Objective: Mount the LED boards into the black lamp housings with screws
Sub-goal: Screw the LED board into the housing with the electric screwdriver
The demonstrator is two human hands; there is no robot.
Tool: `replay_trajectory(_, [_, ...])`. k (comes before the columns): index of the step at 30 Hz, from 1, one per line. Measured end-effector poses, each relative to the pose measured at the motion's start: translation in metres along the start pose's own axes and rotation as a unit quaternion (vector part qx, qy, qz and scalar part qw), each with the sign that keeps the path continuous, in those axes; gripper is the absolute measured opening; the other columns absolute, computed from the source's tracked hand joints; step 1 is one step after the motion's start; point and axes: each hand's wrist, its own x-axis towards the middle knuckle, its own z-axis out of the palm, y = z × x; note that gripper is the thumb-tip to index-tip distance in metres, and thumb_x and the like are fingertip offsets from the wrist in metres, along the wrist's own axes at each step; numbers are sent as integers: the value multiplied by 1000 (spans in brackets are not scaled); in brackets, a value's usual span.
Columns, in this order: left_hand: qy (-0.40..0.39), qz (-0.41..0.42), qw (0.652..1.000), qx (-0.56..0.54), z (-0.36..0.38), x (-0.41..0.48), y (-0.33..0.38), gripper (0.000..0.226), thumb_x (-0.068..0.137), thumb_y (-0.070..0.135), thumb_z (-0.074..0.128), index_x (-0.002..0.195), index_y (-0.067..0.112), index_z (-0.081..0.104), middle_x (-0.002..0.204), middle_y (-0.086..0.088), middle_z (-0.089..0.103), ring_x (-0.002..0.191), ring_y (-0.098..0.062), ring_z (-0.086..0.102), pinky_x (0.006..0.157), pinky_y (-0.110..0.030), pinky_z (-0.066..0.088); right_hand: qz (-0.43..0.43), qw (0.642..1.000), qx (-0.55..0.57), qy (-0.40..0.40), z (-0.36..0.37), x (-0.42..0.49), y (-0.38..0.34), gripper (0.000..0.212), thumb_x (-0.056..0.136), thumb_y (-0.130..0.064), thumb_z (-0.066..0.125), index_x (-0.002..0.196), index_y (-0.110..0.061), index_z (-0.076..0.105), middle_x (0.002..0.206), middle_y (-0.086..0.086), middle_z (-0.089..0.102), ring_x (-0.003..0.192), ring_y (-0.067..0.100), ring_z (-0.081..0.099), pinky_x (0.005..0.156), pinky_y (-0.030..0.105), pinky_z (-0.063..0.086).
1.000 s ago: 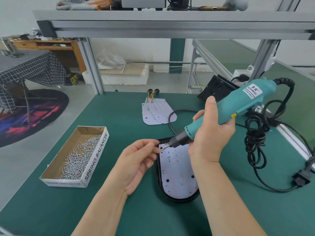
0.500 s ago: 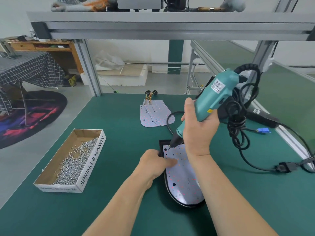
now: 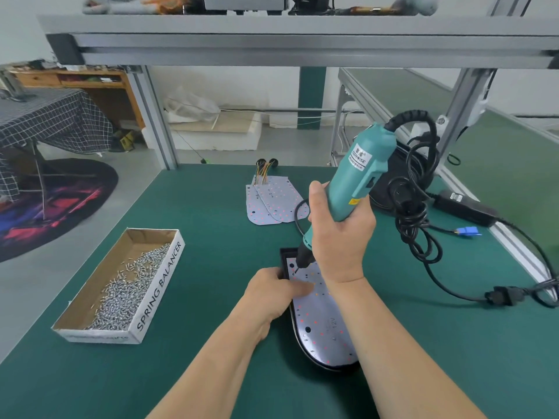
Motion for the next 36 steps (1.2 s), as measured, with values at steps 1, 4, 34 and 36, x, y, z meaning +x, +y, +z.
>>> replay_trajectory(1, [1,0,1000,1,0,0,0,17,74,15,79,91,14,78,90,1,79,91,-21,75,96,-43,56,0,1000,-1,0,0,0,0,32,83,-41,70,80,-12,58,61,2,61,57,29,59,59,46,53])
replay_trajectory(4, [2,2,1000,3,0,0,0,12,78,13,78,90,15,78,89,2,79,92,-21,75,96,-43,56,-4,1000,-11,-4,1,0,0,33,83,-41,69,80,-10,58,62,-7,60,57,21,60,60,43,53])
replay_trajectory(34, [9,5,1000,-15,-3,-4,1,14,80,6,76,95,7,77,87,-3,79,80,-19,77,70,-26,56,115,968,-122,185,-125,52,4,54,86,-35,71,126,-18,39,107,0,61,86,12,65,84,36,55])
replay_trajectory(36, [14,6,1000,-20,-4,-3,-1,14,80,6,77,94,6,76,88,-5,79,79,-20,77,70,-28,55,161,947,-208,186,-158,51,22,53,88,-28,70,126,-8,39,111,9,58,91,25,62,90,44,53])
